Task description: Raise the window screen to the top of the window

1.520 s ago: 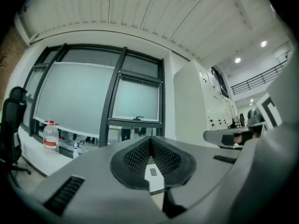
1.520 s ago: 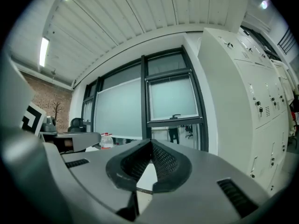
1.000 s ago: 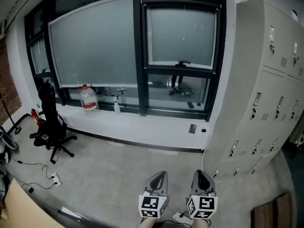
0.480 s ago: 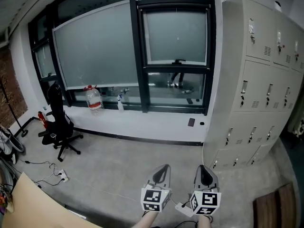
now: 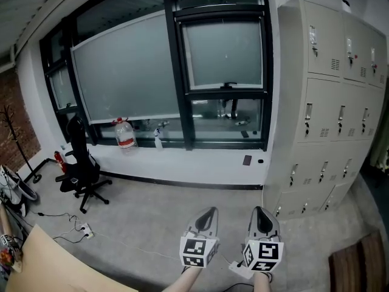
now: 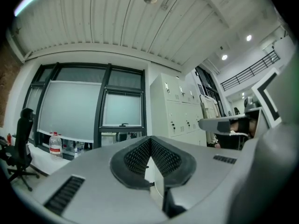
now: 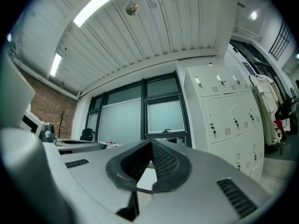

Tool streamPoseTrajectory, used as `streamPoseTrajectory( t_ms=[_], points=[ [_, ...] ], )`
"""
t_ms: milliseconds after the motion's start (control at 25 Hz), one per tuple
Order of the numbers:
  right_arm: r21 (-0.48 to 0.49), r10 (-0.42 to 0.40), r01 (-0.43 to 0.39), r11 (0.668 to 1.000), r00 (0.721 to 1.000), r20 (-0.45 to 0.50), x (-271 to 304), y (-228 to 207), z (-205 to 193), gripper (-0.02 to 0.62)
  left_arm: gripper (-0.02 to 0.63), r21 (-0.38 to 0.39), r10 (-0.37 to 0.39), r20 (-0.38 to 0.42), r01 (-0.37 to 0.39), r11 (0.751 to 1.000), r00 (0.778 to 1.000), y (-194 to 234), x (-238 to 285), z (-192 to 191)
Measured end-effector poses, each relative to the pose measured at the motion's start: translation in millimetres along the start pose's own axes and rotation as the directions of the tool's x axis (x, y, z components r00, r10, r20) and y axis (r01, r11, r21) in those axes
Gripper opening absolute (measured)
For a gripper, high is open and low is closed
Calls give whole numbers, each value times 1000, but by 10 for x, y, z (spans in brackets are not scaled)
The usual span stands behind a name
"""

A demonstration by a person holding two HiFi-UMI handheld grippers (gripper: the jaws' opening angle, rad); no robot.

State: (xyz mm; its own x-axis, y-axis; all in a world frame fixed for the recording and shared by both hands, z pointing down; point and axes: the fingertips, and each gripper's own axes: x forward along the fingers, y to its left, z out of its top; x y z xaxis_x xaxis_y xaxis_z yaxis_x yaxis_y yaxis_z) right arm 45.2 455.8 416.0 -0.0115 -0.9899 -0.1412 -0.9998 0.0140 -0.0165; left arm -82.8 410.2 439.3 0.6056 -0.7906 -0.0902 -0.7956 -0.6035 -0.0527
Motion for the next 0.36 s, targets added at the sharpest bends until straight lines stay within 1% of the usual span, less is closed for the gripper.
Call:
streamPoseTrajectory(
  t_ms=[160, 360],
  points=[
    [-30, 9, -9, 1000, 1000, 16, 29, 49, 70, 6, 3, -5, -7, 32, 7, 1000, 999, -1, 43, 79],
    [-45, 5, -4, 999, 1000, 12, 141, 54, 20, 6, 3, -23, -9, 59, 11, 1000, 998, 47, 102, 107]
  ],
)
